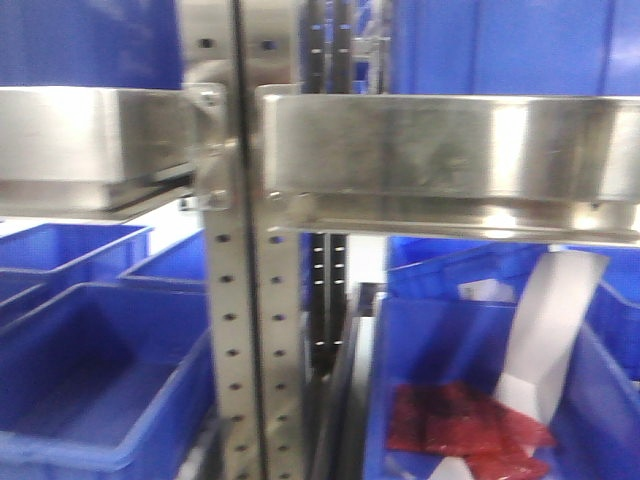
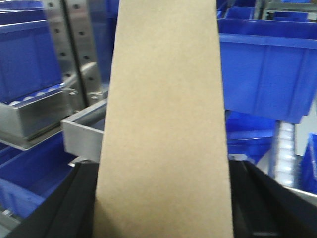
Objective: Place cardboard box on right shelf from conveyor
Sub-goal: 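Drive up to the steel shelf with blue bins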
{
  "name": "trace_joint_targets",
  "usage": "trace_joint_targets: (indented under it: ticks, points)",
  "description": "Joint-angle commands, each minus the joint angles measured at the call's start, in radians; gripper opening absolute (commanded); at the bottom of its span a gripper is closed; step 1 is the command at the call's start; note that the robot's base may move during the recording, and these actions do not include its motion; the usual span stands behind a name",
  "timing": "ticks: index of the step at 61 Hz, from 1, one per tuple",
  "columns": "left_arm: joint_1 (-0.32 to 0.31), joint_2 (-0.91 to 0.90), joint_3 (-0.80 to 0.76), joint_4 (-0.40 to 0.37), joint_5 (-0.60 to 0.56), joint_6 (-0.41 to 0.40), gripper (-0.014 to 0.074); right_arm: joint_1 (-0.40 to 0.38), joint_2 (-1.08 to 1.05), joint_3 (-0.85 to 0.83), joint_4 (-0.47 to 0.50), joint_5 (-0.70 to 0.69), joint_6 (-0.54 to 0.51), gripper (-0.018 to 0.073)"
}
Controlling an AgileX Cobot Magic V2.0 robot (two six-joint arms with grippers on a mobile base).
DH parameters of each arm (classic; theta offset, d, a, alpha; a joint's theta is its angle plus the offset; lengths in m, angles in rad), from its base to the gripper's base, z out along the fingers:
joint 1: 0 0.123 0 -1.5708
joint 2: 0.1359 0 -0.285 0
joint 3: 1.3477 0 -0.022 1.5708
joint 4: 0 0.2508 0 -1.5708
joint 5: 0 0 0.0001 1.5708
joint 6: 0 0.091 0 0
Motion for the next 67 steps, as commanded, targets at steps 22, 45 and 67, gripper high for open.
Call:
trace_joint_targets:
  ticks: [22,45,67]
  points:
    - [-0.001,-0.015,0.01,-0.006,-0.086,0.0,-0.0116,0.0,0.016,-0.026,-0.009,-0.106,-0.01,0.0235]
    - [-0.001,-0.015,0.01,-0.006,-0.086,0.0,-0.0116,0.0,0.016,-0.026,-0.009,-0.106,-0.01,0.0235]
    - [-0.001,-0.015,0.01,-0.006,-0.086,0.0,-0.0116,0.0,0.016,-0.026,-0.009,-0.106,-0.01,0.0235]
